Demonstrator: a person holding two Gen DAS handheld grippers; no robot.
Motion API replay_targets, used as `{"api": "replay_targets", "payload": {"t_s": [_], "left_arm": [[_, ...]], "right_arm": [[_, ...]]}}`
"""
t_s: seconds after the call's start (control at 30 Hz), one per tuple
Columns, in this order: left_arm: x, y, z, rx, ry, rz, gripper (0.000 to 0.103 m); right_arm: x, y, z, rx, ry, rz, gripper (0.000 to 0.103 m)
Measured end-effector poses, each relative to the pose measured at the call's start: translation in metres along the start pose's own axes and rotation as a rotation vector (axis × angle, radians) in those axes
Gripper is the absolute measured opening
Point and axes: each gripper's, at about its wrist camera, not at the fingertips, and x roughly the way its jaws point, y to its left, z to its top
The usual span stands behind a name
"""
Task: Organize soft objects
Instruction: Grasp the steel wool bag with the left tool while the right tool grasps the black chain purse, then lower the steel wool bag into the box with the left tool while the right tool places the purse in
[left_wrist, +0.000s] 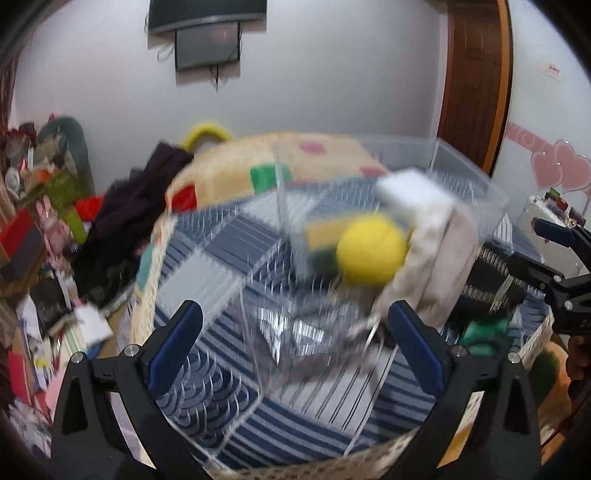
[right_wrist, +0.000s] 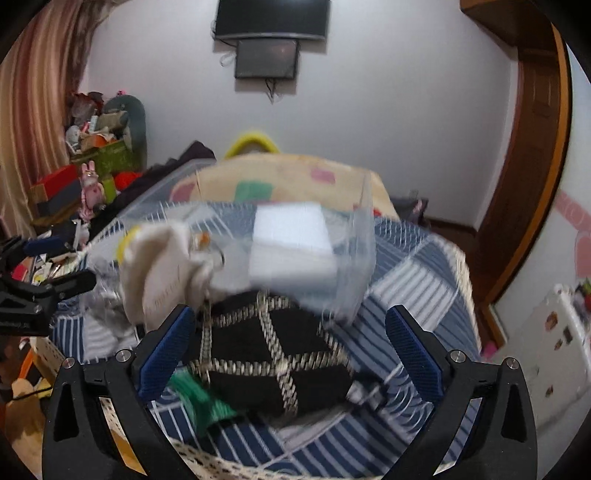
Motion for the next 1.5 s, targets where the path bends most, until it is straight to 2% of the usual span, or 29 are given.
{"api": "replay_targets", "payload": {"t_s": [0.2, 0.33, 0.53, 0.57, 0.67, 0.73, 0.8, 0.9, 1.0, 1.17, 1.5], "left_arm": [[0.027, 0.004, -0.019, -0.041, 0.094, -0.008, 0.102], [0.032, 0.001, -0.013, -0.029, 0.07, 0.01, 0.102], [0.042, -0.001, -0.004, -0.053, 0.052, -0.007, 0.102], [0.043, -0.002, -0.005, -0.053, 0.05, -0.011, 0.099], [0.046, -0.005, -0.008, -0.05, 0.059, -0.055, 0.073], [0.043, -0.005, -0.012, -0.051, 0.053, -0.066, 0.064], [0.04, -0.006, -0.014, -0.047, 0.045, -0.081, 0.048], [0.032, -0.008, -0.019, -0.036, 0.034, -0.093, 0.04], [0.022, -0.01, -0.024, -0.027, 0.029, -0.088, 0.038], [0.005, -0.01, -0.026, -0.02, -0.001, -0.081, 0.038], [-0.036, -0.002, -0.006, -0.035, -0.11, -0.062, 0.038]], "right_arm": [[0.015, 0.004, -0.011, 0.006, 0.06, 0.017, 0.103], [0.018, 0.003, -0.018, 0.011, 0.078, 0.008, 0.103], [0.023, -0.001, -0.021, 0.046, 0.087, 0.027, 0.101], [0.023, -0.001, -0.022, 0.046, 0.085, 0.031, 0.099], [0.022, -0.002, -0.024, 0.045, 0.088, 0.033, 0.081], [0.021, -0.004, -0.025, 0.05, 0.088, 0.041, 0.072], [0.018, -0.006, -0.026, 0.057, 0.082, 0.047, 0.058], [0.012, -0.007, -0.027, 0.052, 0.069, 0.058, 0.042], [0.005, -0.004, -0.026, 0.039, 0.049, 0.055, 0.032], [-0.01, -0.006, -0.025, 0.042, 0.012, 0.057, 0.021], [-0.039, -0.016, -0.009, 0.049, -0.098, 0.031, 0.017]]}}
